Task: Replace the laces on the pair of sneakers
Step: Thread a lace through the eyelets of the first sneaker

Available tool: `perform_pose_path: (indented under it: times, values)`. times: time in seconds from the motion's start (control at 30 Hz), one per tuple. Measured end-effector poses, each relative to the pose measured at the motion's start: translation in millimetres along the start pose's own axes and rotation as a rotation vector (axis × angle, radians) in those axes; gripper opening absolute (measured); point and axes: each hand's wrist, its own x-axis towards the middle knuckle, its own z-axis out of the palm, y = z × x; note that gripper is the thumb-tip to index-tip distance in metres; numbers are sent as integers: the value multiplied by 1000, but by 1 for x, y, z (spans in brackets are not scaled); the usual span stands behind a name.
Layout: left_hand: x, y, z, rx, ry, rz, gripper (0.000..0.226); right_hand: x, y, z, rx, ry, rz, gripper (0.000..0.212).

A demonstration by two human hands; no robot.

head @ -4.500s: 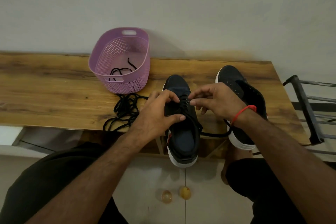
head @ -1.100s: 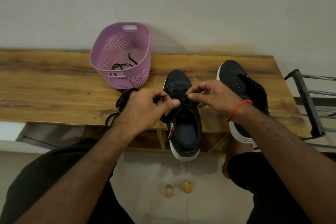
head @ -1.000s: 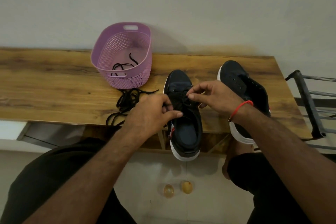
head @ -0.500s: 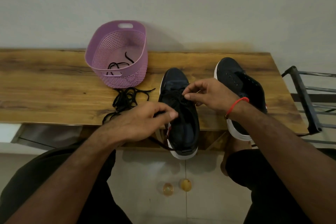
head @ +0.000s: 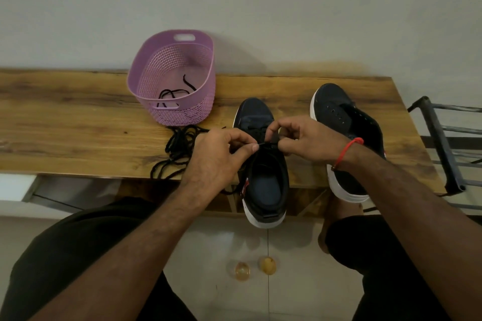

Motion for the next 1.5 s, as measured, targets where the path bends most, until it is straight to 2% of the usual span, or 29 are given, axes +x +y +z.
perform_pose_path:
  times: [0.1, 0.2, 0.47, 0.8, 0.97, 1.07, 1.23, 1.5]
  values:
    - [0, 0, 5, 85, 23, 12, 3, 0, -1, 1, -2, 29, 10, 19]
    - [1, -1, 8, 140, 53, -20, 6, -1, -2, 3, 39, 54, 18, 9]
    - [0, -1, 12, 242, 92, -46, 13, -1, -7, 8, -35, 96, 18, 9]
    - [-3, 0, 23, 342, 223, -18, 16, -2, -1, 13, 114, 107, 56, 14]
    - [-3, -2, 26, 359, 237, 40, 16, -5, -3, 15, 113, 108, -24, 10]
    - [-3, -2, 29, 342, 240, 43, 17, -5, -4, 14, 100, 112, -57, 6]
    - [-2, -5, 30, 247, 230, 26, 14, -2, -3, 12, 175, 130, 65, 12]
    - [7, -10, 23, 31, 111, 82, 14, -1, -1, 6, 54, -1, 52, 11]
